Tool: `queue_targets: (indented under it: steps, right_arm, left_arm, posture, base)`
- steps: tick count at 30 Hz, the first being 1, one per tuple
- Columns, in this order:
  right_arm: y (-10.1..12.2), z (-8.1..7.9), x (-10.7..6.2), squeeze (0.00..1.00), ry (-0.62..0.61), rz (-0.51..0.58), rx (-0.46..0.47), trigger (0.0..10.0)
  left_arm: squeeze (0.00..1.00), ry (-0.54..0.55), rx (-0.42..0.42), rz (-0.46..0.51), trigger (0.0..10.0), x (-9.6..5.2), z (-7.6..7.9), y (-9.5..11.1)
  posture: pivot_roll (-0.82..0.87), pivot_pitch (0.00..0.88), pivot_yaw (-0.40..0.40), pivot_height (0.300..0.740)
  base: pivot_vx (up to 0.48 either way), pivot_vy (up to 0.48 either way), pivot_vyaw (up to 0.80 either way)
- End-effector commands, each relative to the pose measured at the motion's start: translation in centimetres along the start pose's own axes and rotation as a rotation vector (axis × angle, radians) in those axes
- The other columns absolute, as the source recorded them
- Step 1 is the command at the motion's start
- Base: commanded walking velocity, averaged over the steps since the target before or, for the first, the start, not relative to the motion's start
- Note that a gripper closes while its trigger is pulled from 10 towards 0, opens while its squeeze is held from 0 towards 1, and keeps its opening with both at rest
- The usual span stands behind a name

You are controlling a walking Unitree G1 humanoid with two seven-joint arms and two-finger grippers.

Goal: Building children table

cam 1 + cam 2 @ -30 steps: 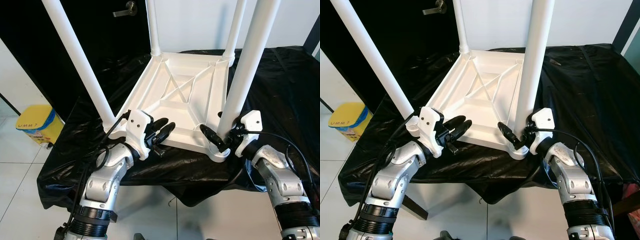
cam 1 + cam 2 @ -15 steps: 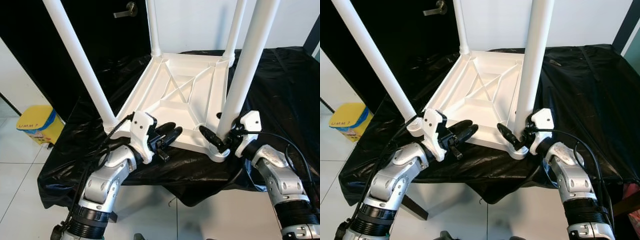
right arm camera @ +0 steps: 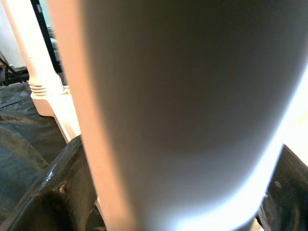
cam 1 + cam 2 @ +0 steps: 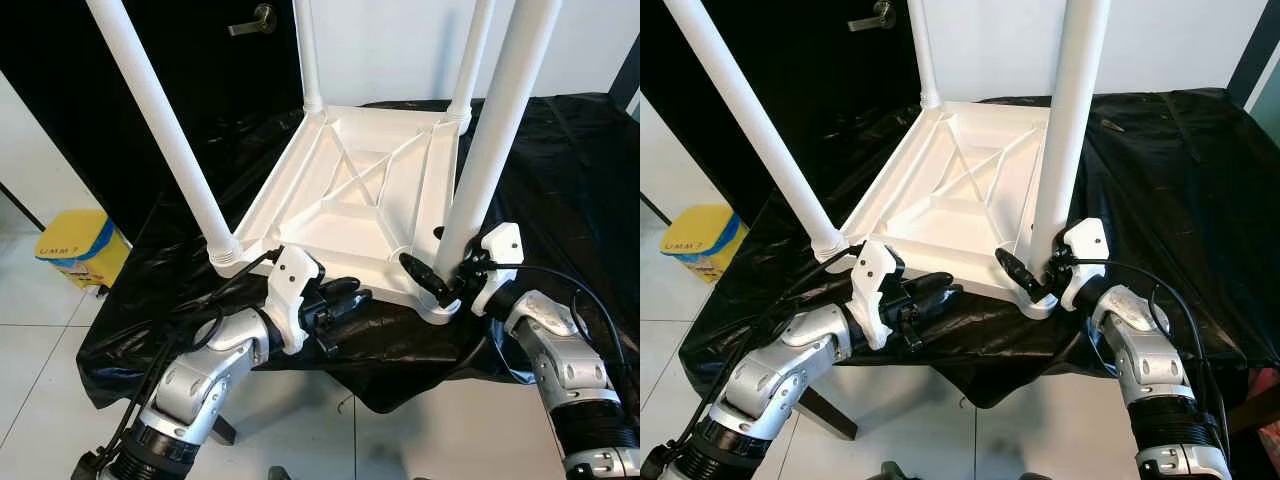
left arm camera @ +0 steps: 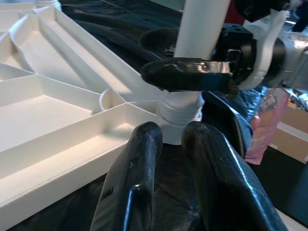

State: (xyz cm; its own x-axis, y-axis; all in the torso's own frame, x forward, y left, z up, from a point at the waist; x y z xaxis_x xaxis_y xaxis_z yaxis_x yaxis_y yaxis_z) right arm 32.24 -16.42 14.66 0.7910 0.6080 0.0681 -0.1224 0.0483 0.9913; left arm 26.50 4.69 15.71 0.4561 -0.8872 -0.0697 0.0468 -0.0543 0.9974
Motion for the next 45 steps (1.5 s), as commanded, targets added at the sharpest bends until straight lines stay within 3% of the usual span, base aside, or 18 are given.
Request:
queue_targets:
  steps: [1,7,8,9,10,12,17,21,26,27,30,36,37,39,43,45]
  right_arm:
    - [0.0,-0.2,0.1,0.0,0.013,0.005,-0.003,10.0]
    - [-0.3,-0.3,0.1,0.0,0.02,-0.005,-0.004,9.7]
    - [-0.6,-0.3,0.1,0.0,0.019,-0.016,-0.005,3.3]
    - [-0.8,-0.3,0.1,0.0,0.017,-0.023,-0.005,3.3]
    - [-1.1,-0.2,0.1,0.0,0.012,-0.033,-0.006,0.4]
    - [-1.4,-0.1,0.1,0.0,0.003,-0.042,-0.006,0.0]
    - [-1.8,0.1,0.1,0.0,-0.019,-0.056,-0.005,0.0]
    - [-2.1,0.6,0.4,0.0,-0.106,-0.058,-0.008,0.0]
    - [-2.3,0.6,0.4,0.0,-0.168,-0.064,-0.005,0.0]
    - [-2.6,0.6,0.4,0.0,-0.244,-0.072,-0.008,3.5]
    - [-2.6,0.6,0.4,0.0,-0.244,-0.072,-0.008,3.5]
    - [-2.8,-0.5,0.2,0.0,-0.363,-0.039,0.051,3.5]
    - [-3.1,-1.0,0.0,0.0,-0.466,-0.04,0.086,10.0]
    - [-3.6,-1.7,-0.5,0.0,-0.656,-0.049,0.144,10.0]
    - [-3.9,-2.2,-0.8,0.0,-0.775,-0.065,0.173,10.0]
    - [-3.9,-2.2,-0.8,0.0,-0.775,-0.065,0.173,10.0]
  left_arm:
    - [0.0,-0.337,0.012,0.0,10.0,-0.5,2.7,0.2]
    - [0.0,-0.326,0.018,-0.009,10.0,-0.5,2.6,0.1]
    - [0.0,-0.321,0.02,-0.011,10.0,-0.4,2.5,0.1]
    - [0.0,-0.318,0.02,-0.011,10.0,-0.4,2.4,0.2]
    - [0.0,-0.309,0.022,-0.008,10.0,-0.3,2.3,0.2]
    - [0.0,-0.299,0.026,-0.004,10.0,-0.1,2.2,0.3]
    - [0.0,-0.277,0.031,0.001,10.0,0.3,2.0,0.2]
    - [0.0,-0.204,0.068,0.039,10.0,1.5,1.5,0.1]
    - [0.0,-0.171,0.088,0.053,10.0,1.9,1.2,0.1]
    - [0.0,-0.158,0.099,0.068,10.0,2.3,1.3,-0.1]
    - [0.0,-0.158,0.099,0.068,10.0,2.3,1.3,-0.1]
    - [0.0,-0.165,0.094,0.092,10.0,2.7,2.0,-0.5]
    - [0.0,-0.181,0.08,0.097,10.0,2.7,2.2,-0.4]
    - [0.0,-0.217,0.057,0.103,10.0,2.5,2.3,-0.4]
    - [0.0,-0.232,0.059,0.103,10.0,2.3,2.2,-0.4]
    - [0.0,-0.232,0.059,0.103,10.0,2.3,2.2,-0.4]
  posture:
    - [-0.16,0.019,0.068,0.74]
    - [-0.16,0.019,0.066,0.74]
    - [-0.16,0.018,0.067,0.74]
    - [-0.16,0.019,0.067,0.74]
    - [-0.16,0.019,0.068,0.74]
    - [-0.16,0.02,0.07,0.74]
    - [-0.17,0.022,0.072,0.74]
    - [-0.18,0.022,0.074,0.74]
    - [-0.18,0.027,0.072,0.74]
    - [-0.19,0.025,0.074,0.74]
    - [-0.19,0.025,0.074,0.74]
    - [-0.2,0.027,0.078,0.74]
    - [-0.2,0.029,0.073,0.74]
    - [-0.2,0.033,0.068,0.74]
    - [-0.2,0.035,0.064,0.74]
    - [-0.2,0.035,0.064,0.74]
  base:
    - [0.0,0.0,0.0]
    - [0.0,0.0,0.0]
    - [0.0,0.0,0.0]
    - [0.0,0.0,0.0]
    - [0.0,0.0,0.0]
    - [0.0,0.0,0.0]
    - [0.0,0.0,0.0]
    - [0.0,0.0,0.0]
    - [0.0,0.0,0.0]
    - [0.0,0.0,0.0]
    - [0.0,0.0,0.0]
    - [0.0,0.0,0.0]
    - [0.0,0.0,0.0]
    - [0.0,0.0,0.0]
    - [0.0,0.0,0.0]
    - [0.0,0.0,0.0]
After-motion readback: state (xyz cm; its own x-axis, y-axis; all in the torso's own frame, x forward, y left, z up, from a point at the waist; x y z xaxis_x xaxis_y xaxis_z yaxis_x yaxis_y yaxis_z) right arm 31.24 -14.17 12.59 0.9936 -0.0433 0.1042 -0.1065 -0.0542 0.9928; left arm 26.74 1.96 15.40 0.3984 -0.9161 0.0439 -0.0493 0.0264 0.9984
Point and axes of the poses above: a point about 5 cm out from each wrist's last joint towards the gripper, its own x axis pointing out of the wrist towards the gripper, its own y axis along the axis of the wrist's last joint, z = x × y, the point moved 3 cm from there along x, pointing out of the wrist towards the gripper, and after that the axes turned 1 degree about x, right-handed, at the moved point
